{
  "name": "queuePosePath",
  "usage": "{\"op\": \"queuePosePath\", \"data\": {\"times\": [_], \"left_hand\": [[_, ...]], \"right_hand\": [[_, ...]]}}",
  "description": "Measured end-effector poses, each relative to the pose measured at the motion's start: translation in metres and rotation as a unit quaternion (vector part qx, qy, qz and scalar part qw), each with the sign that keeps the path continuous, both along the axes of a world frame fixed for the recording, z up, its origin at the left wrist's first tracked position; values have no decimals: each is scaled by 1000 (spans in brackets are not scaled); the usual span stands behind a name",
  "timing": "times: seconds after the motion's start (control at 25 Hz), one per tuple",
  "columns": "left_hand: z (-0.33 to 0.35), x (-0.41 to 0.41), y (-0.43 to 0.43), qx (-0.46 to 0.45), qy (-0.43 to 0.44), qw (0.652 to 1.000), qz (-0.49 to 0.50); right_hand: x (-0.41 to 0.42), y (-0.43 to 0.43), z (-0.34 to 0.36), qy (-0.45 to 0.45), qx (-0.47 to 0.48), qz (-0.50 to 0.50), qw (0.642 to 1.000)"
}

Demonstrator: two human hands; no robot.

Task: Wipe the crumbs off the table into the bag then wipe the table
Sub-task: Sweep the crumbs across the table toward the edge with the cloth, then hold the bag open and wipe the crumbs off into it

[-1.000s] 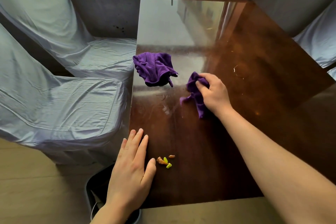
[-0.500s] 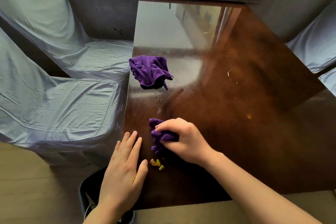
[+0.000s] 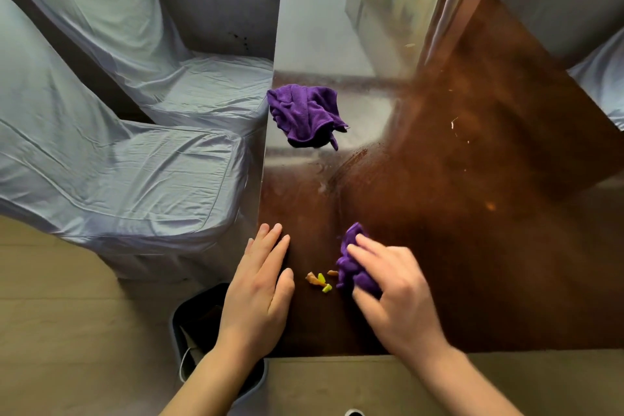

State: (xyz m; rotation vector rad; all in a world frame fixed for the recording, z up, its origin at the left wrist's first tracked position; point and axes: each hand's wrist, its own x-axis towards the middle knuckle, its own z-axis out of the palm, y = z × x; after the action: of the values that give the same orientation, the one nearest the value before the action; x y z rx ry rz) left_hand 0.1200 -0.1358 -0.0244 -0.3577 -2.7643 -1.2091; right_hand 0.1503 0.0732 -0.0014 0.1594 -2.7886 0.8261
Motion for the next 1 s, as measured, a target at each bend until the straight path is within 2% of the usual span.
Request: {"op": "queuePosePath", "data": {"times": [0.2,0.28,0.36,0.48,0.6,0.72,0.84,1.0], "left_hand": [[9,5,-10,182,-22,981,60],[1,14,-29,222,-12,969,104],[-20,31,-57,233,-17,958,167],[-71,63,-95,194,-92,944,250],[-128,86,-113,106,-210,934,270],[-179,97,-122,13,-332,892,306],[-222,102,-126,-36,-414,849,327],[-260,100,-126,-54,-448,805,386]], "right_hand": [[7,-76,3,-9,-104,-6,995],[0,-69,9,-9,-163,-37,986],[-5,-52,14,10,-181,-68,981],[-13,-31,13,8,-154,-93,984],[-22,-34,6,-4,-69,-67,995],[-21,-51,-2,45,-4,-5,999],[-20,-58,-6,75,-12,38,996],[-20,-57,-6,63,-59,63,994]]}}
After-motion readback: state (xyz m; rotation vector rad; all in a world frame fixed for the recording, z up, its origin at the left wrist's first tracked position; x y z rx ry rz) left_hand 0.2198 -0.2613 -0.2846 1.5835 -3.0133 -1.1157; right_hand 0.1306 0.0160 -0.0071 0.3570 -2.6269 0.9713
